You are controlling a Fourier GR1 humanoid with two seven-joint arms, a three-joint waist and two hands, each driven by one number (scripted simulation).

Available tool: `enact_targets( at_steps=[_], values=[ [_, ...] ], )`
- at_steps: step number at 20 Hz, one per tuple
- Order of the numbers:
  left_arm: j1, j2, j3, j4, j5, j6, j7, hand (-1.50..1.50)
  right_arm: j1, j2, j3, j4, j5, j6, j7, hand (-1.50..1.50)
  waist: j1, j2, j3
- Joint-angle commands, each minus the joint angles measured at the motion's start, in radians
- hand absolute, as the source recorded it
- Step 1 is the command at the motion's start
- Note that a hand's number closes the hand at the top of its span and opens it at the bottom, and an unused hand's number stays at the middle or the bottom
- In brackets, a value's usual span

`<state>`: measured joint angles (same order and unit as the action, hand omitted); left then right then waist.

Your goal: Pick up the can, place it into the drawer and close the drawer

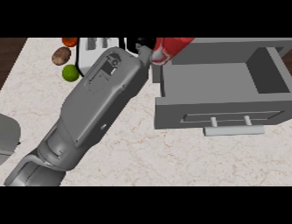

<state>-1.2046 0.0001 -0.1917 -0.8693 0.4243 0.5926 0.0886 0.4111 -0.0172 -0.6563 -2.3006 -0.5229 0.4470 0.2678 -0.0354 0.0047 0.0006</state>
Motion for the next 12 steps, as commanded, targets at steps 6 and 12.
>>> enact_targets(
  at_steps=[6, 12],
  values=[
    [-0.147, 0.0, -0.069, 0.213, 0.15, 0.004, -0.094, 1.5, -0.105, -0.056, 0.013, 0.028, 0.021, -0.059, 0.057, -1.5, -0.007, 0.007, 0.0],
    [-0.126, 0.0, -0.227, 0.23, 0.304, 0.113, -0.155, 1.5, -0.046, -0.047, -0.018, 0.043, -0.02, 0.011, 0.018, -1.5, -0.044, 0.008, 0.001]
  ],
)
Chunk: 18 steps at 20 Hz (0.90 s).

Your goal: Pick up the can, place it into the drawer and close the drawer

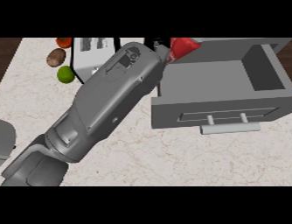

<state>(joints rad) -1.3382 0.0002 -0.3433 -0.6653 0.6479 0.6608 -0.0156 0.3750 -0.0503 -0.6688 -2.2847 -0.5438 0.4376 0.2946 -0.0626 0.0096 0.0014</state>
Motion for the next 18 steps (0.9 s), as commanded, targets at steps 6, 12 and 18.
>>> enact_targets(
  at_steps=[6, 12, 18],
  values=[
    [-0.03, 0.0, -0.077, 0.131, 0.124, -0.004, -0.069, 1.5, -0.031, 0.01, 0.008, 0.001, 0.016, -0.016, 0.006, -1.5, -0.002, 0.004, 0.0],
    [-0.02, 0.0, -0.193, 0.145, 0.179, 0.024, -0.076, 1.5, -0.004, 0.009, 0.008, -0.024, -0.032, 0.013, 0.022, -1.5, -0.02, 0.003, 0.001],
    [-0.075, 0.0, -0.205, 0.215, 0.223, 0.079, -0.093, -1.5, -0.067, -0.008, 0.012, 0.037, 0.025, -0.011, 0.016, -1.5, -0.025, 0.011, 0.001]
  ],
)
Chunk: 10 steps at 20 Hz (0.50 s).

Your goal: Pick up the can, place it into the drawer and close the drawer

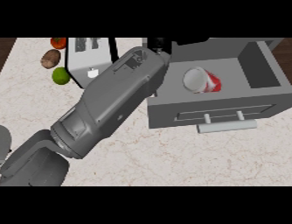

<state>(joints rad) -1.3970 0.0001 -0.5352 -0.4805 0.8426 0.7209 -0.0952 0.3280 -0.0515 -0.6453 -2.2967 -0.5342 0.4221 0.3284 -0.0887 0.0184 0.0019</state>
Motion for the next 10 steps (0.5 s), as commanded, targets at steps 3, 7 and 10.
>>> enact_targets(
  at_steps=[3, 7, 10],
  values=[
    [-0.021, 0.0, -0.02, 0.05, 0.049, 0.034, -0.034, -1.5, 0.003, 0.016, 0.005, 0.009, 0.005, 0.009, -0.005, -1.5, -0.002, 0.001, 0.0],
    [0.005, 0.0, -0.067, 0.024, 0.087, 0.091, -0.059, -1.5, -0.014, -0.028, -0.018, 0.023, -0.014, 0.018, 0.0, -1.5, -0.017, 0.002, 0.001],
    [-0.034, 0.0, -0.044, 0.052, 0.108, 0.063, -0.053, -1.5, -0.043, -0.006, 0.012, 0.034, 0.034, -0.003, 0.001, -1.5, 0.002, 0.003, 0.0]
  ],
)
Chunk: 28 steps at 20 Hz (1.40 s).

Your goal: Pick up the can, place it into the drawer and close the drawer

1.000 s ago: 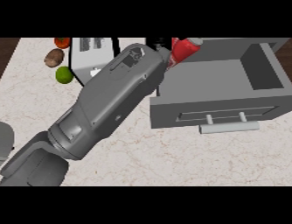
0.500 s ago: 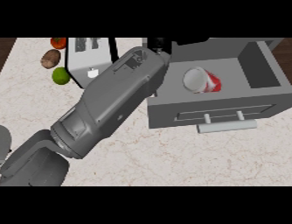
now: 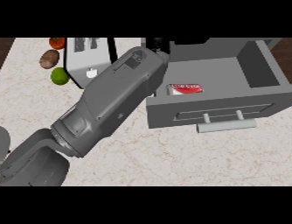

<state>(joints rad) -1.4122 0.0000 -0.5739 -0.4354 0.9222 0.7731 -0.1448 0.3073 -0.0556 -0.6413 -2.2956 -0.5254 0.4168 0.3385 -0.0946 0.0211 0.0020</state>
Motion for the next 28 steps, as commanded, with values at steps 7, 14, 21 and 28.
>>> enact_targets(
  at_steps=[7, 14, 21, 28],
  values=[
    [0.03, 0.0, -0.017, -0.023, 0.068, -0.004, -0.082, -1.5, -0.04, -0.048, -0.053, -0.07, 0.167, 0.057, -0.142, -1.5, 0.01, -0.001, 0.0],
    [0.032, 0.0, -0.015, -0.03, 0.099, -0.021, -0.157, -1.5, -0.116, -0.094, -0.001, -0.102, 0.302, 0.088, -0.213, -1.5, 0.033, -0.004, -0.001],
    [-0.023, 0.0, -0.003, -0.022, 0.119, -0.004, -0.165, -1.5, -0.184, -0.032, 0.216, -0.133, 0.674, 0.073, -0.257, -1.5, 0.063, -0.004, -0.001],
    [0.012, 0.0, -0.03, -0.095, 0.143, 0.045, -0.129, -1.5, -0.329, -0.043, 0.447, -0.028, 1.042, -0.003, -0.264, -1.5, 0.091, -0.012, -0.002]
  ],
)
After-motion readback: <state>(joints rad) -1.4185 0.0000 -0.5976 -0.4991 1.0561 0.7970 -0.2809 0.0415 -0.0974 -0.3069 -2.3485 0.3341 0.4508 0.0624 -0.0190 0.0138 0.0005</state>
